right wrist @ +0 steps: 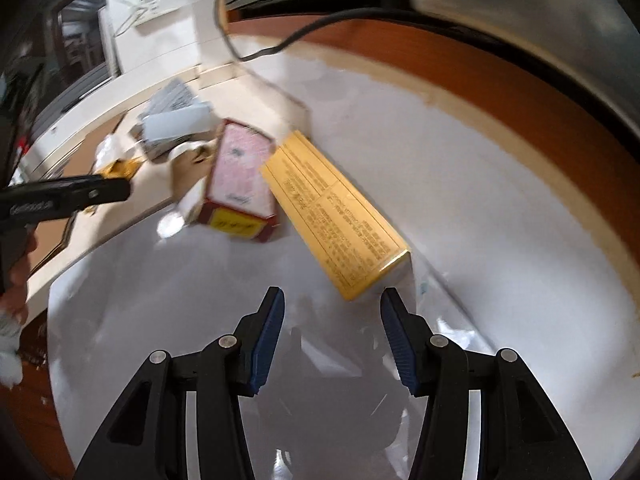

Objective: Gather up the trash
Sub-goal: 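Grasp the yellow-red box with the left tool while the right tool grasps the yellow box, then carry both boxes down over the round bin, then open both tools to drop the boxes into the bin, then raise both tools back over the counter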

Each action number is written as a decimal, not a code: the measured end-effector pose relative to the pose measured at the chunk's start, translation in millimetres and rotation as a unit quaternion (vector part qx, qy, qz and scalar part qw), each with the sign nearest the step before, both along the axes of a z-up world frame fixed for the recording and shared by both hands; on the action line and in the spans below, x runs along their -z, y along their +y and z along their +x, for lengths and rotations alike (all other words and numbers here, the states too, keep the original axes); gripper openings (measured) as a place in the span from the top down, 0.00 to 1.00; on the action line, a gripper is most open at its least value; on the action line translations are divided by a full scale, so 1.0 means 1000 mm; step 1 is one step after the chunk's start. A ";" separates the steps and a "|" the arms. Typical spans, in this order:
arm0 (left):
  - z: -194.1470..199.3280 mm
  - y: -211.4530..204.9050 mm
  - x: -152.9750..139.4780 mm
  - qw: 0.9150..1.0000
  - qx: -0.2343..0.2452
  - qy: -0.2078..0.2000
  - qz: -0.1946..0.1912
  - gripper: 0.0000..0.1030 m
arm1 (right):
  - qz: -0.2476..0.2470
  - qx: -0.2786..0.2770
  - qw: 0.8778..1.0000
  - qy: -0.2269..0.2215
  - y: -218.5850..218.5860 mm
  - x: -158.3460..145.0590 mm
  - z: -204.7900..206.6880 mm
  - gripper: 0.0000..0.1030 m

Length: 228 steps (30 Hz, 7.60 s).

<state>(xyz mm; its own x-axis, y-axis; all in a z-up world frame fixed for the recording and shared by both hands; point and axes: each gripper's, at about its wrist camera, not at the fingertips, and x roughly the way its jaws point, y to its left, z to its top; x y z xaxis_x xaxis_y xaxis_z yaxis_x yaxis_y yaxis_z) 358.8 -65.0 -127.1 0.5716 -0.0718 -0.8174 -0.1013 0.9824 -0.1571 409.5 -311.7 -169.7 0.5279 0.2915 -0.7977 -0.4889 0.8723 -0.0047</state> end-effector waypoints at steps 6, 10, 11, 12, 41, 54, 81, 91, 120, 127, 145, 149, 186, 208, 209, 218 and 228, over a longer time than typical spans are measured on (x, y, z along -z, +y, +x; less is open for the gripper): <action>-0.003 0.003 0.004 1.000 0.000 0.006 -0.004 0.27 | -0.030 -0.018 0.997 -0.062 0.017 -0.019 -0.019 0.48; -0.001 0.005 0.005 1.000 -0.002 0.008 -0.012 0.27 | -0.085 -0.030 0.990 -0.104 0.026 -0.023 -0.020 0.40; 0.000 0.005 0.005 1.000 -0.001 0.008 -0.014 0.27 | -0.103 -0.036 0.987 -0.117 0.030 -0.021 -0.019 0.40; 0.001 0.005 0.006 1.000 -0.001 0.008 -0.014 0.27 | -0.118 -0.042 0.984 -0.127 0.033 -0.018 -0.015 0.40; 0.065 -0.047 0.023 0.976 0.026 0.082 -0.201 0.45 | -0.124 0.010 0.987 -0.104 0.036 0.006 0.044 0.56; 0.091 -0.057 0.035 0.963 -0.010 0.073 -0.259 0.76 | -0.107 0.013 0.989 -0.106 0.031 0.003 0.034 0.58; -0.204 0.021 -0.088 0.995 0.069 -0.029 -0.065 0.80 | 0.078 0.019 0.996 -0.049 0.049 -0.088 -0.180 0.61; -0.312 0.069 -0.105 0.996 0.075 -0.045 0.001 0.80 | 0.124 -0.026 0.992 -0.004 0.118 -0.110 -0.276 0.61; -0.403 0.115 0.123 0.993 0.055 0.108 -0.009 0.80 | -0.016 -0.080 0.985 0.151 0.244 0.137 -0.341 0.61; -0.388 0.102 0.178 0.989 0.065 0.130 -0.015 0.80 | -0.030 -0.059 0.983 0.174 0.234 0.209 -0.342 0.61; -0.318 0.082 0.334 0.975 0.109 0.193 0.002 0.79 | -0.037 -0.003 0.981 0.188 0.219 0.355 -0.296 0.60; -0.312 0.082 0.349 0.973 0.116 0.197 0.011 0.79 | -0.037 -0.008 0.982 0.184 0.221 0.376 -0.295 0.60; -0.327 0.107 0.274 0.979 0.063 0.191 0.016 0.37 | -0.020 0.011 0.983 0.181 0.207 0.271 -0.332 0.55; -0.350 0.104 -0.041 0.994 0.076 -0.008 0.078 0.36 | 0.066 0.007 0.997 -0.029 0.164 -0.081 -0.362 0.38; -0.346 0.102 -0.053 0.994 0.076 -0.019 0.081 0.36 | 0.072 0.010 0.997 -0.033 0.162 -0.091 -0.358 0.38; -0.299 0.077 -0.119 0.985 0.083 -0.072 0.134 0.33 | 0.112 0.027 0.990 -0.077 0.126 -0.156 -0.295 0.30; -0.206 0.068 -0.138 0.986 0.075 -0.077 0.130 0.32 | 0.140 0.053 0.987 -0.058 0.088 -0.168 -0.179 0.24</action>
